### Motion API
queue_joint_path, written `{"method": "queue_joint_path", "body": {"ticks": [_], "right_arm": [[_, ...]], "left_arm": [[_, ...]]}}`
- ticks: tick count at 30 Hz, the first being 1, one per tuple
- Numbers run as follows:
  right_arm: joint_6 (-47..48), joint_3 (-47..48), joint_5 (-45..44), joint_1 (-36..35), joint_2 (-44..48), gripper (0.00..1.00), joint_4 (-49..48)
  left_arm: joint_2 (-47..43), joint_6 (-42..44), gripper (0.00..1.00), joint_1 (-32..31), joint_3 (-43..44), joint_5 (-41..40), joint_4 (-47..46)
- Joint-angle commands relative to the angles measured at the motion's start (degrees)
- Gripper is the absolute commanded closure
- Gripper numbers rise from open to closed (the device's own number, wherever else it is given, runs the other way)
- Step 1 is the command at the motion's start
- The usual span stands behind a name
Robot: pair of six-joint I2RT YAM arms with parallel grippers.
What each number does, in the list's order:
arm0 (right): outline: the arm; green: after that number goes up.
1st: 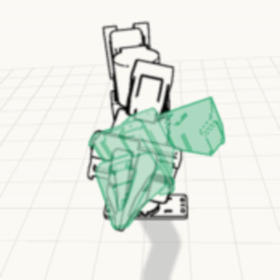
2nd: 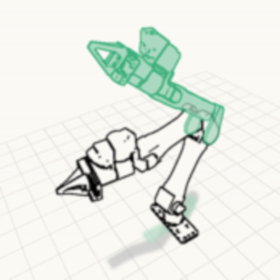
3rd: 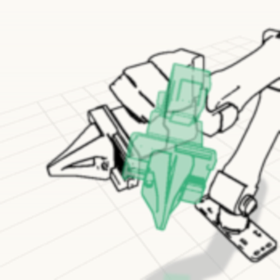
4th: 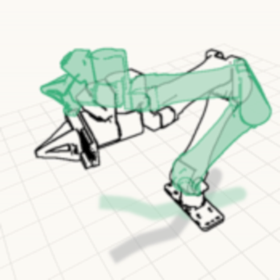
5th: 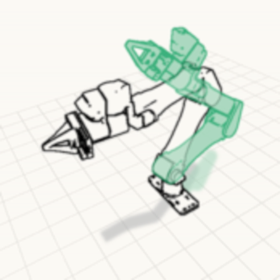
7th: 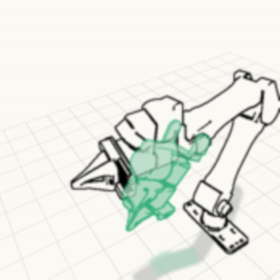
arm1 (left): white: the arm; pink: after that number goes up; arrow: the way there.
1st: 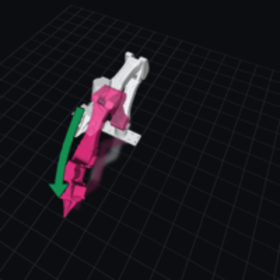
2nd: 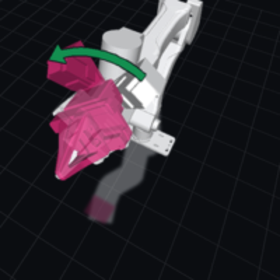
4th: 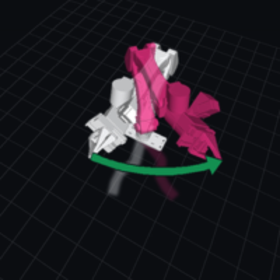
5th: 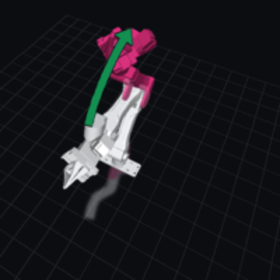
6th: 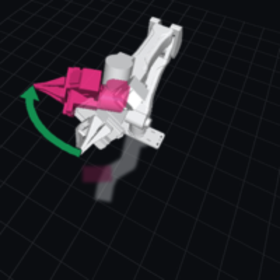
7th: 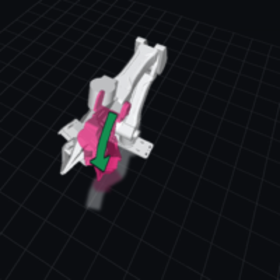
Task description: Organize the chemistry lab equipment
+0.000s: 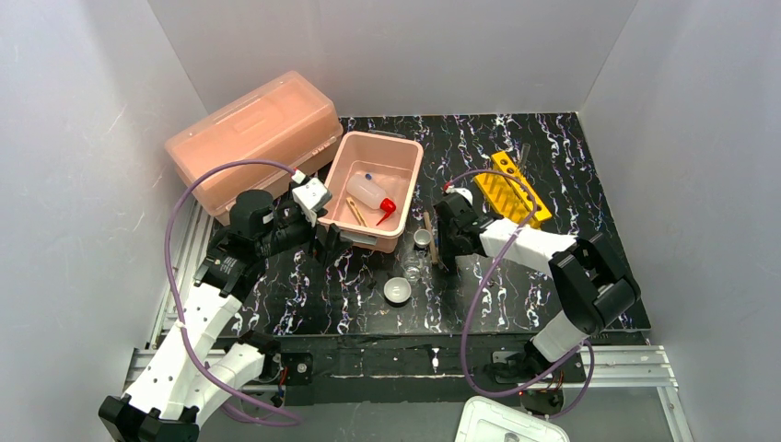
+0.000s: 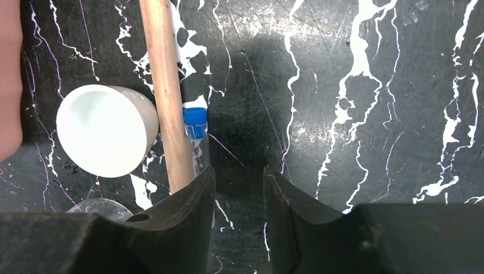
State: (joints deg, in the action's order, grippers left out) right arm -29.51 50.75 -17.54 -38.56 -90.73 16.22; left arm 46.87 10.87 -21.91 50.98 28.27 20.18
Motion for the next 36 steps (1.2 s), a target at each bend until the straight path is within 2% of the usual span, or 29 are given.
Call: {"method": "queue_joint_path", "body": {"ticks": [1,8,17,25,36], "right_arm": [[-0.6,0.3,-2.4,-0.3,3.9,0.56,-0.7],[-0.1,1.1,-1.9,-0.3,6.1,0.57,-0.6],[-0.4,1.4,-0.8,-0.5,2.3,0.58,-0.8],[-0.1,0.3,-6.2,-0.4,-0.4,0.59,0.6],[-0.8,-1.3,-4.2,-0.5,-0.9,0.61,-1.1]], "left_arm": [[-0.6,0.2,0.01,0.2,1.0,0.2,0.9],[-0.4,-0.2,0.01,0.2,1.0,0.5,0.5],[-0.4,-0.1,0.01,0.2,1.0,0.4,0.6],[-0.8,0.1,0.01,0.2,0.9,0.0,0.8],[-0.8,0.1,0.01,0.2,1.2,-0.3,0.6]]}}
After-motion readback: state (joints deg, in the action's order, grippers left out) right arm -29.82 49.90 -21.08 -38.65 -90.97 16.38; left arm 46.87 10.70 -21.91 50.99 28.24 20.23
